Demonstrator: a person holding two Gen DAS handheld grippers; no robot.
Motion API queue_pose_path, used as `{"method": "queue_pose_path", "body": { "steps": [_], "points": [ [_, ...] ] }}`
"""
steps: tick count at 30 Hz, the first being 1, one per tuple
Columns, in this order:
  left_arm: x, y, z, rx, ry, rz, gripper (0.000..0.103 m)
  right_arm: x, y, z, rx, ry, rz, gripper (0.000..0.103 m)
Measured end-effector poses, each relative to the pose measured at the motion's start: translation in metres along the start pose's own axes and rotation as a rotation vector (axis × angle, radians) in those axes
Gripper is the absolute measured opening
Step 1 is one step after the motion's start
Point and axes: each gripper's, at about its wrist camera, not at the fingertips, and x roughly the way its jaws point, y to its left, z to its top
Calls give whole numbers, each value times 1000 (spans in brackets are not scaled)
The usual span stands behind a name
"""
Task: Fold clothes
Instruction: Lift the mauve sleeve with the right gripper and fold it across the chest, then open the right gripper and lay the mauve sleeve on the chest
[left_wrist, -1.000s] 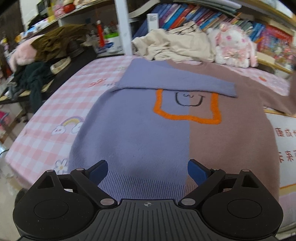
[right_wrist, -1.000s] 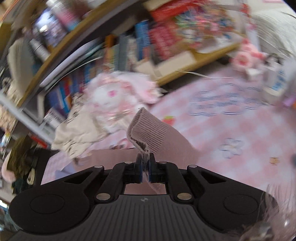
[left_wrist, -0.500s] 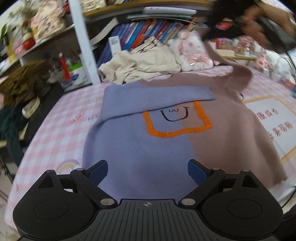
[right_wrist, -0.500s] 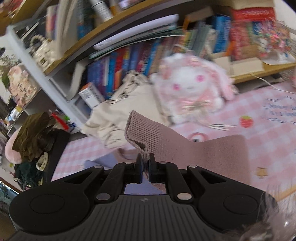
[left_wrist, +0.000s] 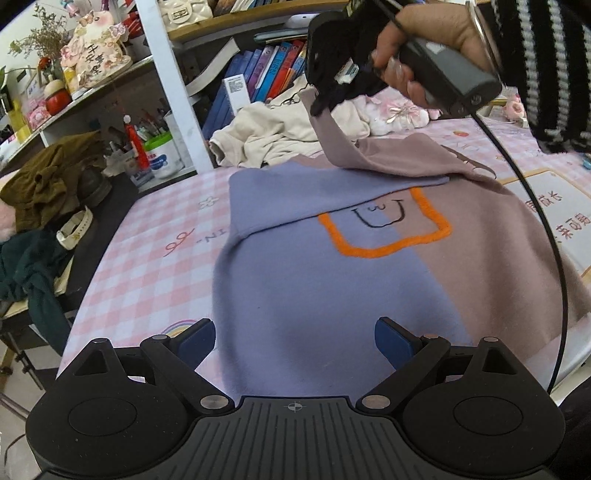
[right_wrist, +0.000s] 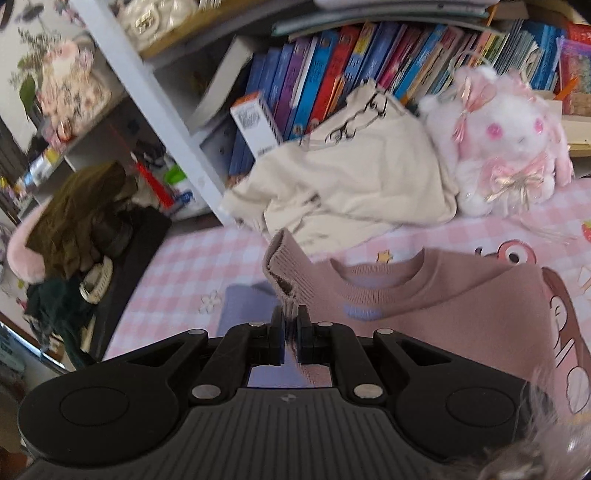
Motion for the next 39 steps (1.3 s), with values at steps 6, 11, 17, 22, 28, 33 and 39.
{"method": "queue_pose_path", "body": {
  "steps": [6,11,17,22,28,33,39],
  "points": [
    [0,7,-5,-17,15,6,95,18,4,-9,-6,24,-24,7],
    [1,8,-5,-21,20,9,95,22,14,-12,-20,48,19,20],
    [2,9,-3,-29,11,6,95,11,12,-18,26,79,140,48],
    [6,11,0,-44,12,-7,95,-15,-12,-36,42,88,104,48],
    [18,20,-1,-88,56,-16,95,-60,-55,-82,19,106,-16,48],
    [24,36,-3,-170,83,-44,95,-101,-88,-128,21,120,-112,48],
    [23,58,-10,-270,94,-60,95,-141,-106,-178,46,118,-181,48]
  ]
}}
